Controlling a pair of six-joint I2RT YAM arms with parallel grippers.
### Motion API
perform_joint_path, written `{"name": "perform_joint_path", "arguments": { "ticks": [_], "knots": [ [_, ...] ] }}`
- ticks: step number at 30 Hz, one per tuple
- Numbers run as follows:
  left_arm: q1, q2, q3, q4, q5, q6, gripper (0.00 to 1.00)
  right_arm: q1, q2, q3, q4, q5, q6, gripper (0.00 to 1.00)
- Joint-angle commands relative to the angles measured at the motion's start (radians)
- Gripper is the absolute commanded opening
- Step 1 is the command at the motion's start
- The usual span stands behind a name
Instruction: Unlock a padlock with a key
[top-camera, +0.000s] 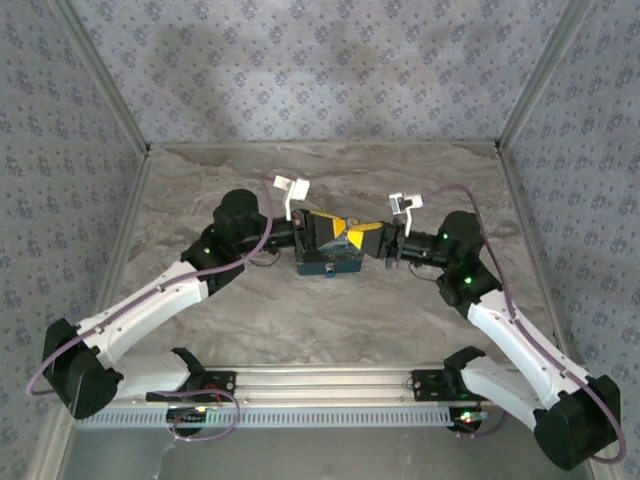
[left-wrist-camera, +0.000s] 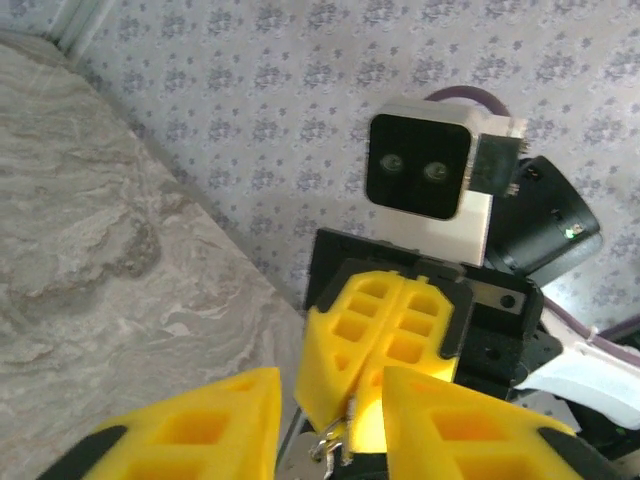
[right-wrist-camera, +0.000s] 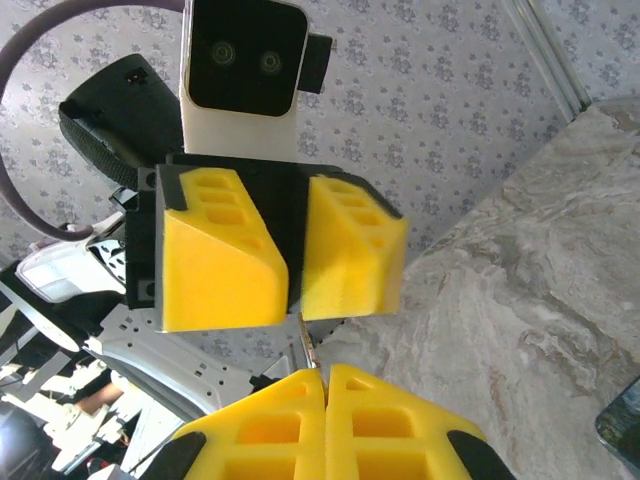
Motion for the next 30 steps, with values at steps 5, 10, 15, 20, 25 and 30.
{"name": "perform_joint_path", "arguments": {
  "ticks": [5,10,15,20,25,30],
  "knots": [
    [0.028,-0.085,-0.013,-0.119,-0.146,0.017,0.59,-0.081,-0.051,0.020,-0.115,0.042,-0.050,0.00],
    [0.021,-0.103,-0.067,-0.214,-0.228,0.028,0.66,-0.125,-0.041,0.049,-0.269,0.145,-0.150,0.00],
    [-0.038,-0.088,-0.167,-0.216,-0.300,0.019,0.68,-0.152,0.036,0.108,-0.373,0.308,-0.258,0.00],
    [-0.100,-0.043,-0.295,-0.130,-0.382,-0.029,0.69,-0.163,0.149,0.141,-0.339,0.391,-0.300,0.00],
    [-0.145,0.032,-0.378,-0.030,-0.462,-0.067,0.69,-0.174,0.274,0.170,-0.289,0.438,-0.327,0.00],
    [-0.145,0.120,-0.378,0.015,-0.508,-0.058,0.70,-0.177,0.383,0.205,-0.245,0.456,-0.339,0.00]
  ]
}}
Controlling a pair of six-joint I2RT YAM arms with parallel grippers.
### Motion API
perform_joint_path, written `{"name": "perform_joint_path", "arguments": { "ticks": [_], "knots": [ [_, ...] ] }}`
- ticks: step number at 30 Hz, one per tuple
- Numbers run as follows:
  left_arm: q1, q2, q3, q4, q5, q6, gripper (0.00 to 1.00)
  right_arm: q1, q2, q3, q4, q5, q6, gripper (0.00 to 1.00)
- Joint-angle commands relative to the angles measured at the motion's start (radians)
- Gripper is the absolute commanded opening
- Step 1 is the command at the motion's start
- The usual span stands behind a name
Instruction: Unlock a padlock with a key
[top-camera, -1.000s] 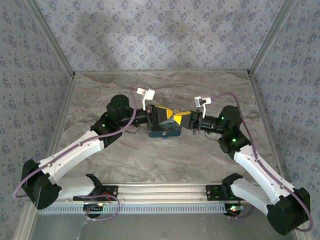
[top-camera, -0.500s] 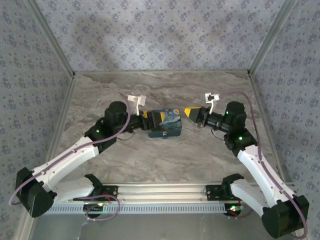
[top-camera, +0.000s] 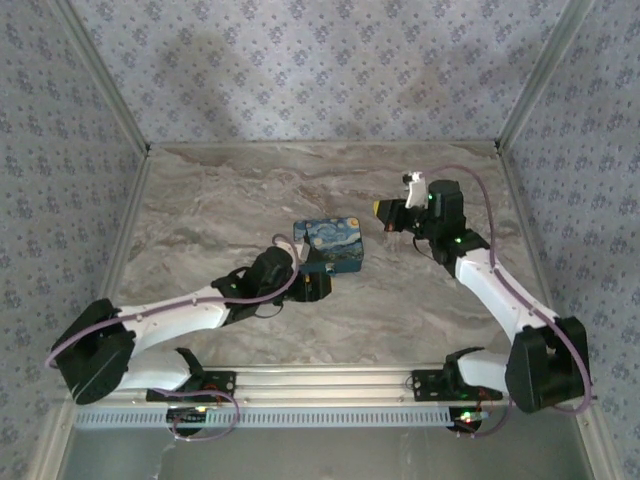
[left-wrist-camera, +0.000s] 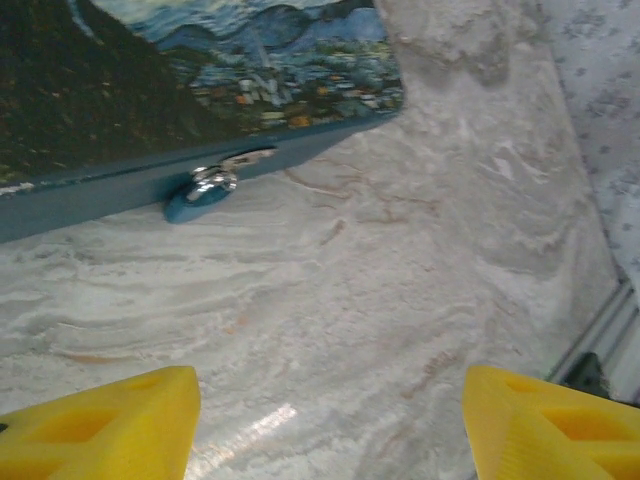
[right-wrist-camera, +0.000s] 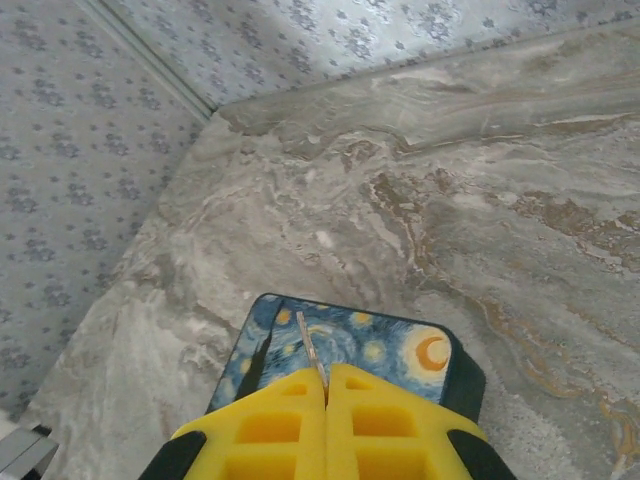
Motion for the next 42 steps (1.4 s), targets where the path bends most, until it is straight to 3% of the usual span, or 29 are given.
{"name": "perform_joint_path", "arguments": {
  "ticks": [1,11,23,32,36,38,42],
  "knots": [
    [-0.003,0.038,0.015,0.095,-0.072,-0.001,0.70,-0.006,0.050,0.054,0.056,0.037,-0.038,0.00],
    [0.068,0.161,0.091,0.123,-0.076,0.042,0.71,-0.010,0.171,0.118,0.082,0.056,-0.067,0.00],
    [0.196,0.246,0.184,0.120,0.024,0.114,0.71,-0.008,0.287,0.190,0.060,0.076,-0.100,0.00],
    [0.208,0.193,0.134,0.144,0.059,0.080,0.74,-0.010,0.318,0.230,0.016,0.105,-0.134,0.00],
    [0.186,0.142,0.078,0.150,0.039,0.070,0.78,-0.014,0.341,0.248,-0.002,0.118,-0.150,0.00],
    [0.172,0.125,0.051,0.159,0.020,0.064,0.99,-0.016,0.354,0.256,-0.005,0.127,-0.156,0.00],
    [0.146,0.121,0.010,0.212,-0.005,0.059,1.00,-0.015,0.387,0.273,-0.018,0.153,-0.168,0.00]
  ]
}}
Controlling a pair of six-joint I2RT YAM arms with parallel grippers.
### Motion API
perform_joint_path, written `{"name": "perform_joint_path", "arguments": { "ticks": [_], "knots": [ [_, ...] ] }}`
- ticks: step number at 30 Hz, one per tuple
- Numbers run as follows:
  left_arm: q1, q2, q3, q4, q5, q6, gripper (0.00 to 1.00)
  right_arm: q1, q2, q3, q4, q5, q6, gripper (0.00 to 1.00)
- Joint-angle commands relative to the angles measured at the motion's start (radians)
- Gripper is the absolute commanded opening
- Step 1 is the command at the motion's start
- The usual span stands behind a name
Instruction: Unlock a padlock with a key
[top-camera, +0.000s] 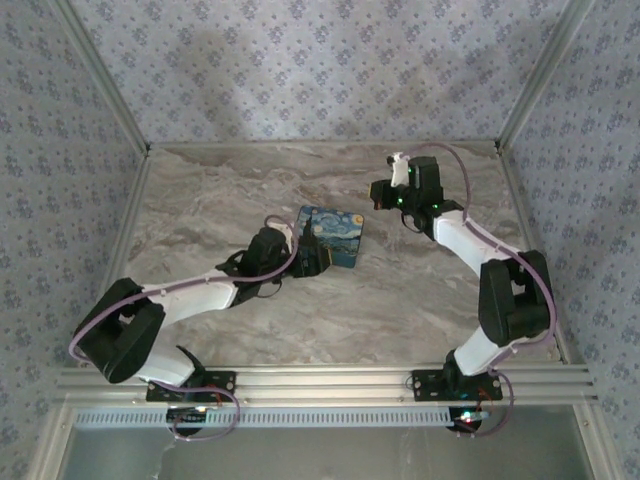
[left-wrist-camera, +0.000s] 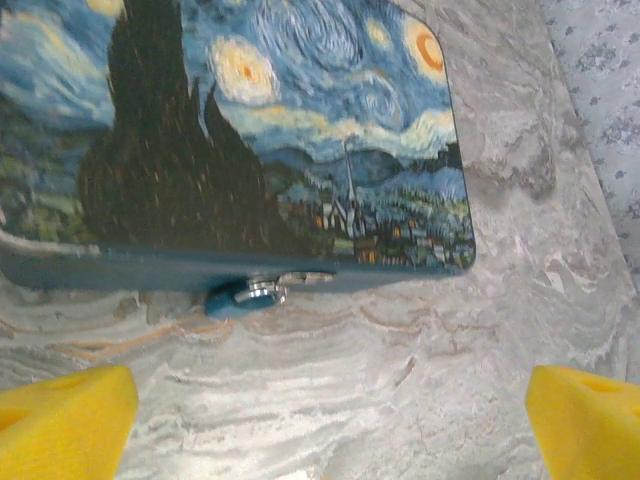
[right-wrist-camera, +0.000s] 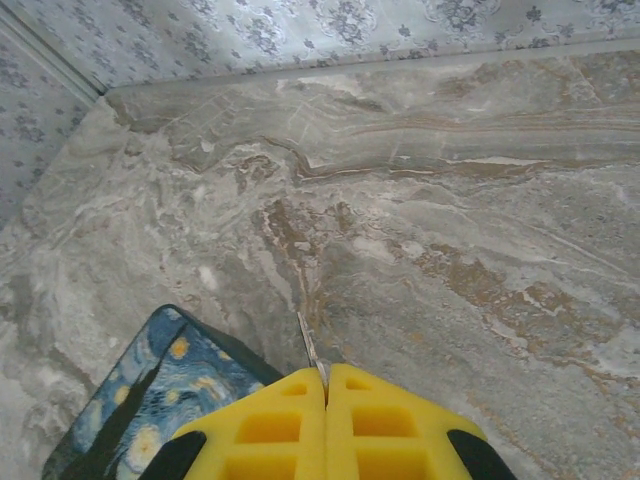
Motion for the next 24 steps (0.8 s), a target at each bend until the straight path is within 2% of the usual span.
{"name": "perform_joint_path", "arguments": {
  "ticks": [1,7,12,19,24],
  "knots": [
    [-0.024,-0.016,-0.028,0.070,-0.041,-0.003,1.00,-0.005,0.039,0.041,-0.036,0.040,-0.032,0.00],
    [-0.054,0.066,-0.051,0.224,-0.069,-0.006,1.00,-0.003,0.109,0.060,-0.039,0.064,-0.040,0.00],
    [-0.070,0.177,-0.099,0.482,-0.101,0.005,1.00,0.008,0.160,0.068,-0.030,0.075,-0.044,0.00],
    [-0.104,0.290,-0.103,0.642,-0.178,0.069,1.00,0.017,0.205,0.070,-0.014,0.079,-0.053,0.00],
    [-0.111,0.363,-0.085,0.678,-0.195,0.096,0.99,0.019,0.235,0.072,-0.003,0.075,-0.056,0.00]
  ]
}}
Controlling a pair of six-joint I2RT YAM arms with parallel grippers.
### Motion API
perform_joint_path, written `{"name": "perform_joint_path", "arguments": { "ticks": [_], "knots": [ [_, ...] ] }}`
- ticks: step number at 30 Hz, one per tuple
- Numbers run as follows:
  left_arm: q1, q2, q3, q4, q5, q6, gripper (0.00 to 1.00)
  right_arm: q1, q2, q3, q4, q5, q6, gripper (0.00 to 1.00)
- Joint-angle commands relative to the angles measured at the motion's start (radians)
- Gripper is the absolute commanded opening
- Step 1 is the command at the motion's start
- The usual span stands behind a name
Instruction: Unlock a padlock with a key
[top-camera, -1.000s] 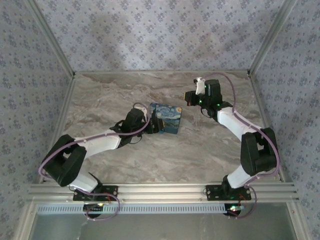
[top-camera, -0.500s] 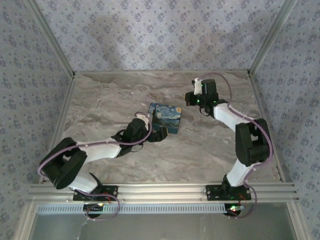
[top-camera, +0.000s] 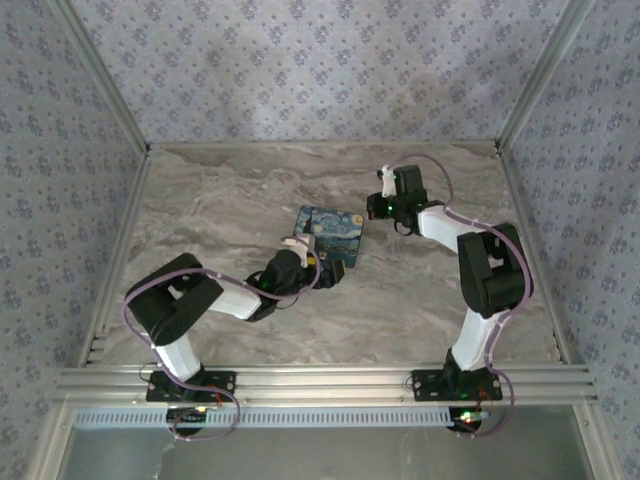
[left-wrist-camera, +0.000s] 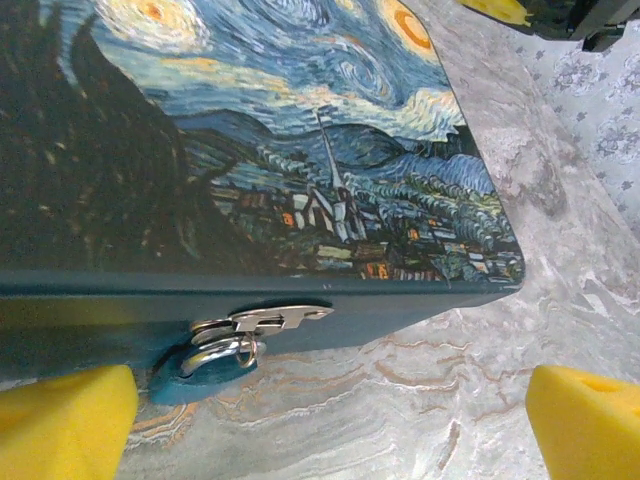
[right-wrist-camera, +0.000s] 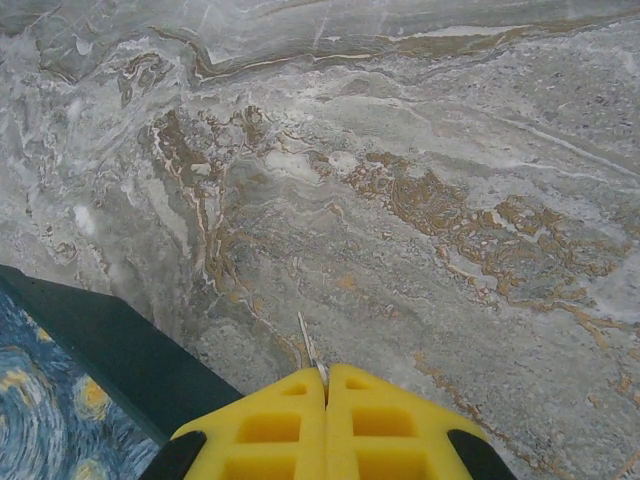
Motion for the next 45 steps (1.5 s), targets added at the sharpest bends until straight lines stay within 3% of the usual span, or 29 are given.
{"name": "perform_joint_path", "arguments": {
  "ticks": [1,15,32,41,45],
  "knots": [
    [-0.006,0.053,0.005,0.106,-0.029,0.041,0.99,0.005,0.033,0.033,0.012,0.008,-0.023,0.00],
    [-0.014,0.158,0.059,0.207,0.140,0.091,0.91,0.030,0.071,0.029,0.053,-0.004,-0.014,0.00],
    [-0.006,0.210,0.011,0.386,0.206,0.038,0.81,0.037,0.050,0.027,0.049,0.007,-0.018,0.00],
    [-0.006,0.208,0.010,0.343,0.184,0.019,0.82,0.039,0.039,0.023,0.046,0.006,-0.019,0.00],
    [-0.002,0.223,-0.016,0.428,0.202,-0.009,0.80,0.040,0.036,0.026,0.040,0.008,-0.021,0.00]
  ]
}}
